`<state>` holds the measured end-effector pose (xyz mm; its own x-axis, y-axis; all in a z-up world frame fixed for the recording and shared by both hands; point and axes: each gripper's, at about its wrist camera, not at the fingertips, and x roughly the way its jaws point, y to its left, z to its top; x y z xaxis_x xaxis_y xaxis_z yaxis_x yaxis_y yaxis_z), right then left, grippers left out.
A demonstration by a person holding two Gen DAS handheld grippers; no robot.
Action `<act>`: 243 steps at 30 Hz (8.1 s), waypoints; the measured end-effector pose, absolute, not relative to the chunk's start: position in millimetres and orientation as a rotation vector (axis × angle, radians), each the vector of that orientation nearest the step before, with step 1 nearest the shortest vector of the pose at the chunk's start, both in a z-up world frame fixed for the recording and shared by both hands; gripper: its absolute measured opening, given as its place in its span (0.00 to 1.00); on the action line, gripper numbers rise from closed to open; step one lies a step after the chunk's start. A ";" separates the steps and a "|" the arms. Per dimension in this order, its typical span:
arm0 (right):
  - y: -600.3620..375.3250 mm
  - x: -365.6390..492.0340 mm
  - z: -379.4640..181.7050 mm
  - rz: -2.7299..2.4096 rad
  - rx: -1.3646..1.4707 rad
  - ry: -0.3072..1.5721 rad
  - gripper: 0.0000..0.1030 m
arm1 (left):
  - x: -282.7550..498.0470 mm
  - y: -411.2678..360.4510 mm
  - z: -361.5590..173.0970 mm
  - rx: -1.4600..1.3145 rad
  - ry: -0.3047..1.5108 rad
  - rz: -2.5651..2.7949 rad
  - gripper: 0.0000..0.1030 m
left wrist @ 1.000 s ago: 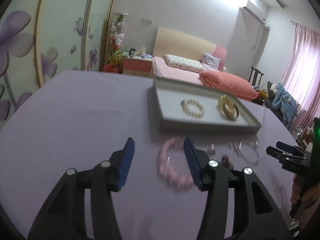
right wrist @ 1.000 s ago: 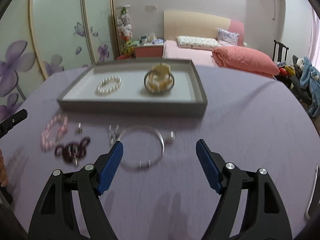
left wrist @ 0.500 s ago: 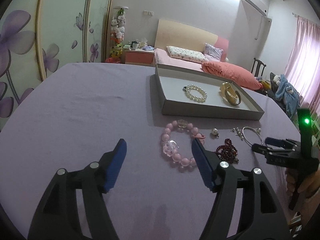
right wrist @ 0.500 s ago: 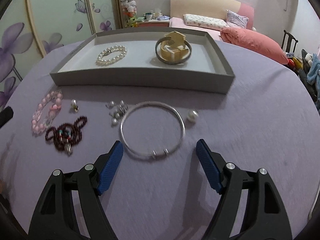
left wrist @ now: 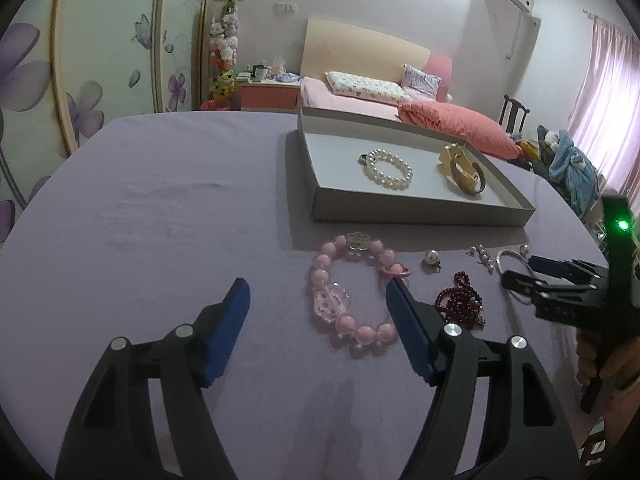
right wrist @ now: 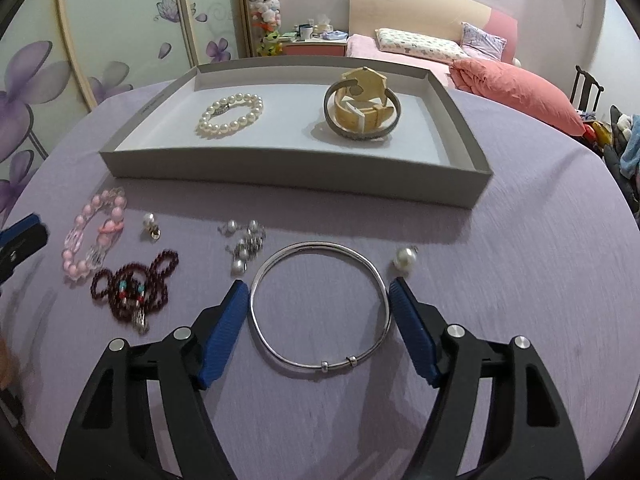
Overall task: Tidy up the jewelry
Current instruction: 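Move the left tool down to the pink bead bracelet, then grasp the pink bead bracelet with the left tool and lift it, then carry pink bracelet into tray with left tool while right tool sets silver bangle there, then grasp the garnet bead bracelet with the left tool while the right tool grasps a pearl earring, then carry garnet bracelet and pearl earring into the tray and open both tools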
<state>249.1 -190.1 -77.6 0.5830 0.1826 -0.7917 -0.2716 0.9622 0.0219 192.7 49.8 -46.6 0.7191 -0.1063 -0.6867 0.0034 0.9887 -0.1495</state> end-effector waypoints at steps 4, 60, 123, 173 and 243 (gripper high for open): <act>-198.6 235.9 -76.3 0.275 -0.080 0.905 0.70 | 205.4 38.7 -51.4 -0.097 0.799 -0.066 0.58; -214.0 212.3 -13.5 0.288 -0.042 0.690 0.70 | 171.4 27.2 30.8 -0.088 0.562 -0.170 0.13; -218.7 365.2 -23.5 0.186 0.131 0.638 0.75 | 367.4 -4.1 4.2 -0.194 0.583 -0.160 0.27; -237.8 250.0 -65.2 0.225 0.010 0.846 0.54 | 225.1 -64.8 -69.6 -0.027 0.900 -0.249 0.09; -225.4 200.7 24.7 0.234 0.009 0.500 0.14 | 153.6 2.4 52.7 -0.241 0.502 -0.285 0.08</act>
